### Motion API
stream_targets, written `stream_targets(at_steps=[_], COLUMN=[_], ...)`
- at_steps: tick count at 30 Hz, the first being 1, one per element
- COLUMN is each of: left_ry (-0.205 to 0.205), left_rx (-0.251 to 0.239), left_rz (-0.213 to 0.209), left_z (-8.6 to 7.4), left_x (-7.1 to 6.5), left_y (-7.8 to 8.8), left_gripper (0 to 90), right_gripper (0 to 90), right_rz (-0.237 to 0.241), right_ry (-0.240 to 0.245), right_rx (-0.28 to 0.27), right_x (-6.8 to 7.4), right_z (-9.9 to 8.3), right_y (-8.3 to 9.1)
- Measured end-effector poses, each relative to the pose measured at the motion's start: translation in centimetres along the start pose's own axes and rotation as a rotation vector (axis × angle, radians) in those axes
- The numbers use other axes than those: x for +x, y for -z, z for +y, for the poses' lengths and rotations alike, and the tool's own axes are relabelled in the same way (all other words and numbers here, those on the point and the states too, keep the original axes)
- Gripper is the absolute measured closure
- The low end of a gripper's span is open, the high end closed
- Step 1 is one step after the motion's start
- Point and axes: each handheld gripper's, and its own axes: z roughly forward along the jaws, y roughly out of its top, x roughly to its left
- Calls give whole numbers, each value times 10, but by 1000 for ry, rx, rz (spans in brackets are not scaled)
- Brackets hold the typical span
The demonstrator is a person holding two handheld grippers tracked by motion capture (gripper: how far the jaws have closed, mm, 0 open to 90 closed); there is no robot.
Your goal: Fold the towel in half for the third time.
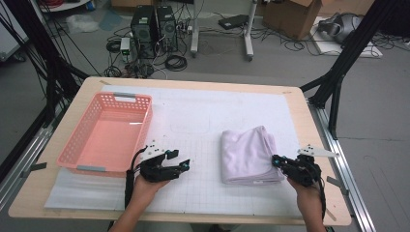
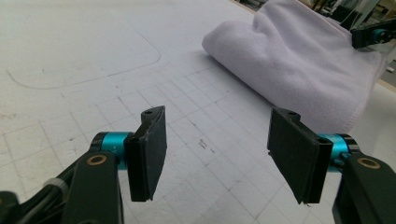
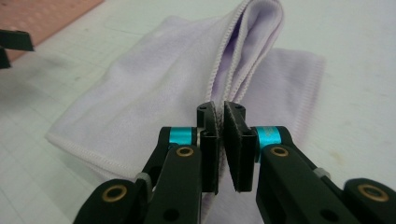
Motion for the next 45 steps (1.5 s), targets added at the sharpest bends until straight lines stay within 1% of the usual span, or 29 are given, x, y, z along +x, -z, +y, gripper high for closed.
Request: stream_targets(at_steps=[2,4,5,6,7,8,9,10,12,14,16,19,20,21,23,25,26,27,29,31,32,33,34,36,39,40,41,43,45], left_ry=[4,7,7,8,11,11,12,11,13,17,17,22,20,19,24,21,25,26,29,34,31,29,29,35,31,30,29,29,33], left_rx=[-4,-5,-6,-5,-6,-4,-2,-3,-6,-11,-13,-15,-15,-15,-17,-13,-15,-17,-18,-20,-19,-23,-20,-20,-16,-15,-14,-12,-13], left_rz=[2,3,3,3,4,6,8,8,7,7,7,6,5,4,5,6,6,4,7,9,9,8,10,10,7,6,6,6,6], left_z=[0,0,0,0,0,0,0,0,0,1,1,1,1,1,1,1,1,1,1,1,1,1,1,1,1,1,1,1,1], left_x=[0,1,1,1,1,1,1,2,2,2,2,1,1,1,1,2,2,2,3,3,3,3,3,3,2,2,2,3,3], left_y=[0,1,1,1,1,1,1,1,2,2,2,2,3,3,3,3,4,4,5,5,5,5,5,4,3,3,3,3,3], left_gripper=[379,379,379,379,378,378,378,378,378,378,378,378,378,378,378,377,377,377,377,377,377,377,377,377,377,377,377,377,377], right_gripper=[843,844,844,843,833,799,700,662,625,629,653,659,649,627,620,642,649,650,650,639,631,603,603,594,559,554,555,568,595], right_rz=[-39,-59,-92,-111,-113,-112,-138,-146,-142,-134,-114,-76,-74,-75,-76,-97,-118,-131,-140,-174,-193,-212,-226,-212,-170,-152,-142,-147,-132], right_ry=[8,0,13,21,19,13,18,13,14,42,75,115,131,138,146,153,153,142,76,37,40,45,67,98,100,108,113,147,159], right_rx=[35,62,92,112,143,165,153,128,47,-6,-21,-6,1,16,24,71,112,134,133,173,203,219,228,207,107,87,79,78,70], right_x=[-2,-3,-3,-3,-5,-6,-6,-6,-6,-3,1,6,7,7,5,2,0,-3,-9,-12,-11,-9,-7,-5,-3,-3,-2,1,3], right_z=[-2,-4,-5,-6,-7,-8,-9,-7,-3,2,5,7,7,8,9,8,6,4,-1,-3,-1,0,1,4,14,18,21,31,41], right_y=[3,3,3,2,1,0,1,4,10,13,9,-9,-15,-22,-35,-46,-49,-49,-42,-35,-31,-29,-27,-25,-26,-29,-32,-42,-53])
